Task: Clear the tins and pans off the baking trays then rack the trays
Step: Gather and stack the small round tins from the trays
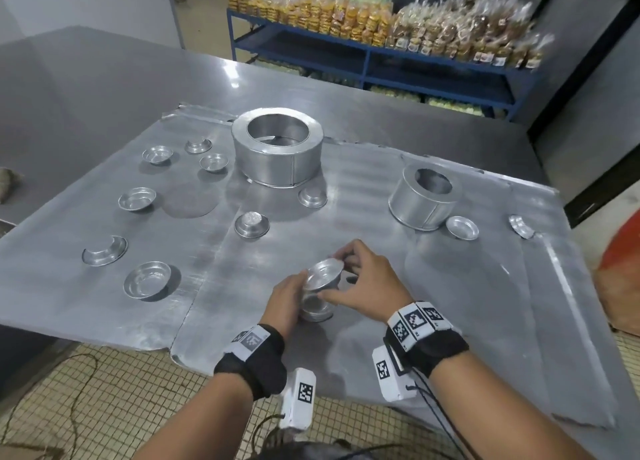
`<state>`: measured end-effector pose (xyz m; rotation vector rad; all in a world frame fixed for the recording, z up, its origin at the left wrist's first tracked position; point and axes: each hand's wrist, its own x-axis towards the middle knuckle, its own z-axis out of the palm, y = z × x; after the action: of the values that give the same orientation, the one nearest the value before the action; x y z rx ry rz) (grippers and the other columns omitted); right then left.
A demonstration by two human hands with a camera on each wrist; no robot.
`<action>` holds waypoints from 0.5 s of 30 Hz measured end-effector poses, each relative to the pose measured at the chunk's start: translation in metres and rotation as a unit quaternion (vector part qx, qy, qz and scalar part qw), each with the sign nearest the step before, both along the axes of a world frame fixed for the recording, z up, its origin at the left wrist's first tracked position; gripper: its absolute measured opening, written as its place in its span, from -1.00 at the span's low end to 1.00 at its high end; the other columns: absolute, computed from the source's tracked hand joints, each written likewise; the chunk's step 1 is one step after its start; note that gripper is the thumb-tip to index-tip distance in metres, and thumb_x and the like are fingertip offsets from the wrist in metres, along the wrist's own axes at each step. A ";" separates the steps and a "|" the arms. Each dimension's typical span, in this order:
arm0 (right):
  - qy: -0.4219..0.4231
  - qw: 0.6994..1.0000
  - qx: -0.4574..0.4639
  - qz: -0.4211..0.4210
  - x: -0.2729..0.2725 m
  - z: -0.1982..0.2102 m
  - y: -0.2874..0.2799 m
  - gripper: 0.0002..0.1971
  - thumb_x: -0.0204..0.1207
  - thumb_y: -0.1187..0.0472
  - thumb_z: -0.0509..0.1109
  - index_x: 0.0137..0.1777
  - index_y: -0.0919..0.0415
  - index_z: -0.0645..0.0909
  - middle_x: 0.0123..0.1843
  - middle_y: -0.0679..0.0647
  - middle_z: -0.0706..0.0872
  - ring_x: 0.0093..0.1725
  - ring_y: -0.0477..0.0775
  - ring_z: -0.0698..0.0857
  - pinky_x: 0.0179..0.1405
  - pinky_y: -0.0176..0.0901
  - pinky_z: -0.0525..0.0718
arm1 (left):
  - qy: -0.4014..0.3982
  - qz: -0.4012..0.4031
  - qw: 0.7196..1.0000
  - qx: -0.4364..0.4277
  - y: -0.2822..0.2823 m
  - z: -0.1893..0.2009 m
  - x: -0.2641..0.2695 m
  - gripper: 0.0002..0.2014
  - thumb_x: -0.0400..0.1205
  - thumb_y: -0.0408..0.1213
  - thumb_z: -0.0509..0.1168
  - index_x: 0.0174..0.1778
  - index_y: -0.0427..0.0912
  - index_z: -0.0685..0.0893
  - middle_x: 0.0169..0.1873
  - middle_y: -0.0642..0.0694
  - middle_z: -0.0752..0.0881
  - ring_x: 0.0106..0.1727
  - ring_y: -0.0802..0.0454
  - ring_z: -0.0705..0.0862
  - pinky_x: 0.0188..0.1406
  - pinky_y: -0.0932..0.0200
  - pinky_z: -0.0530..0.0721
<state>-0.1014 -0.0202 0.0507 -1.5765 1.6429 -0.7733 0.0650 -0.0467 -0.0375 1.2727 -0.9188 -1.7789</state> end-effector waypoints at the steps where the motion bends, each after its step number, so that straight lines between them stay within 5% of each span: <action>1: 0.001 1.000 0.008 0.003 -0.002 -0.002 0.003 -0.36 0.06 -0.01 0.77 0.09 -0.05 0.52 0.13 -0.15 0.79 0.13 -0.30 0.74 0.19 -0.15 0.75 | -0.011 0.004 1.000 -0.001 0.000 0.001 -0.004 -0.46 0.40 0.14 0.43 0.08 -0.24 0.79 0.09 -0.42 0.77 0.19 -0.48 0.71 0.26 -0.55 0.57; 4: -0.005 1.000 0.026 0.009 -0.009 -0.008 0.013 -0.34 0.05 -0.01 0.78 0.10 -0.09 0.49 0.23 -0.17 0.77 0.19 -0.29 0.73 0.27 -0.15 0.72 | -0.029 -0.015 0.999 -0.006 -0.001 0.005 -0.015 -0.62 0.29 -0.12 0.41 -0.01 -0.19 0.79 0.02 -0.43 0.79 0.14 -0.50 0.73 0.17 -0.59 0.60; 7: -0.037 0.999 0.030 0.004 -0.017 -0.015 0.021 -0.36 0.15 0.16 0.76 0.16 0.05 0.48 0.31 -0.16 0.74 0.22 -0.28 0.73 0.34 -0.08 0.69 | -0.032 -0.034 0.999 -0.014 -0.003 0.000 -0.022 -0.53 0.18 -0.15 0.37 0.02 -0.16 0.79 0.01 -0.39 0.80 0.13 -0.46 0.74 0.17 -0.55 0.63; 15: -0.072 0.995 0.070 -0.012 -0.039 -0.019 0.037 -0.38 0.22 0.18 0.74 0.21 0.06 0.48 0.41 -0.22 0.65 0.33 -0.30 0.66 0.47 -0.09 0.58 | -0.026 -0.096 0.995 -0.012 0.001 0.018 -0.035 -0.59 0.33 -0.37 0.24 0.08 -0.18 0.77 -0.02 -0.35 0.80 0.11 -0.45 0.75 0.09 -0.48 0.70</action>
<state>-0.1399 0.0168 0.0321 -1.3746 1.5776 -0.7497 0.0297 -0.0454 -0.0194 1.2553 -1.1206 -1.8842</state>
